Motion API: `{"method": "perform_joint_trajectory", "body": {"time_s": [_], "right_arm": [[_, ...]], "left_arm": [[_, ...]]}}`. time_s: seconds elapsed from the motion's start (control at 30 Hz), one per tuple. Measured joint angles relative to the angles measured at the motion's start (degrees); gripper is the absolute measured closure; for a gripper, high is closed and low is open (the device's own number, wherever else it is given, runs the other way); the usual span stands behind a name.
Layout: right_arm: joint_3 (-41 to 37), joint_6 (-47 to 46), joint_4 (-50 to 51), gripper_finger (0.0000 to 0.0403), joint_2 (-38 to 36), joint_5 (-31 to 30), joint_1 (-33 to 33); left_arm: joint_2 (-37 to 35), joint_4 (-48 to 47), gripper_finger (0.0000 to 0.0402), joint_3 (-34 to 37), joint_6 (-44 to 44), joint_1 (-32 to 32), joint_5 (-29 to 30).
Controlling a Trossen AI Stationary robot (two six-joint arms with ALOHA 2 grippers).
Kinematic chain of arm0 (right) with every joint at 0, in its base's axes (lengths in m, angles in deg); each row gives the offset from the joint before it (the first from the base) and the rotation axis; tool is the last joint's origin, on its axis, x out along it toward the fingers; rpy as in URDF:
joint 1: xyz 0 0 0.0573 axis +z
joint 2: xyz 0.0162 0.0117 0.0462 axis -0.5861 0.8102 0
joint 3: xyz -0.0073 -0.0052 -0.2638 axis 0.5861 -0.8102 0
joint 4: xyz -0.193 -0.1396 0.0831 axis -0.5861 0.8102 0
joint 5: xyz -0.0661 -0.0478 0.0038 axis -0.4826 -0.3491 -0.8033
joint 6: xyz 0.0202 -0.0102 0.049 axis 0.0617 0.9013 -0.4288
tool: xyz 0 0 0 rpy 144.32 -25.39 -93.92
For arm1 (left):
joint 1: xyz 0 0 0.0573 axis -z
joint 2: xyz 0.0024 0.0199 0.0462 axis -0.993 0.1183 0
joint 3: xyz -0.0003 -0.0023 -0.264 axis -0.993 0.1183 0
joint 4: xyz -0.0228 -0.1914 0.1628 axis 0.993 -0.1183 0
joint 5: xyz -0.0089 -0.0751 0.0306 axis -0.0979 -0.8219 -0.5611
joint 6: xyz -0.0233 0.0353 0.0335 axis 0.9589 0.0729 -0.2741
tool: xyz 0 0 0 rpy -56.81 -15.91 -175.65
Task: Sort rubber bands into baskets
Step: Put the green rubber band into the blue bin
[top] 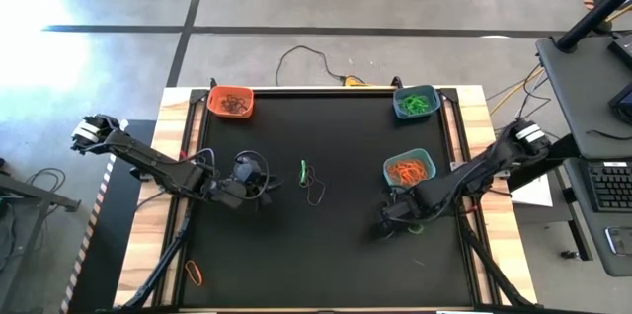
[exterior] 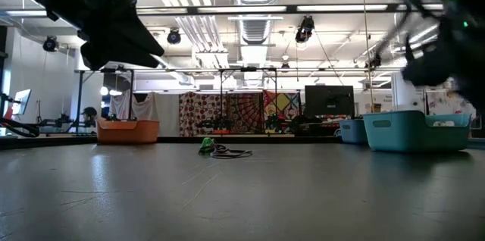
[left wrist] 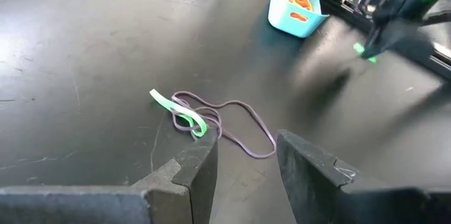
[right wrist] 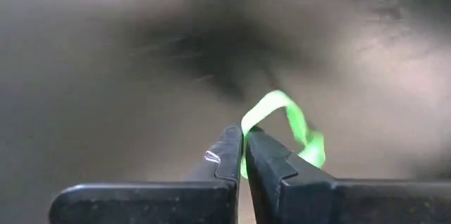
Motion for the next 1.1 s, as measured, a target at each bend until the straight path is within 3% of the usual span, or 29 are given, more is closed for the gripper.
{"method": "perform_joint_trajectory", "body": {"time_s": [0.1,0.23,0.37,0.5,0.77,0.93,1.1], "right_arm": [[4.0,1.5,2.9,0.0393,-4.3,-2.5,-1.2],[10.0,4.4,9.1,0.0394,-8.9,-11.7,-4.4],[14.5,14.1,13.3,0.0394,-11.7,-16.5,-11.0],[17.4,27.8,15.5,0.0394,-12.5,-17.3,-21.5],[15.2,58.9,11.1,0.0394,-8.4,-18.7,-48.0],[14.3,69.7,4.2,0.0394,-3.9,-18.6,-63.1],[14.4,77.8,-1.7,0.0394,0.9,-18.6,-73.4]], "left_arm": [[0.0,0.0,0.0271,0.0,-0.2,0.0,-1.0],[0.0,0.0,0.0271,0.0,-0.4,0.0,-1.1],[0.0,0.0,0.0271,0.0,0.3,0.1,-2.6],[0.0,-0.8,0.0271,0.0,0.6,0.5,-6.7],[0.0,-6.0,0.0271,0.0,0.6,0.8,-7.0],[0.0,-8.7,0.0271,0.0,0.4,0.8,-5.3],[0.0,-10.2,0.0271,0.0,-4.2,0.6,-0.8]]}}
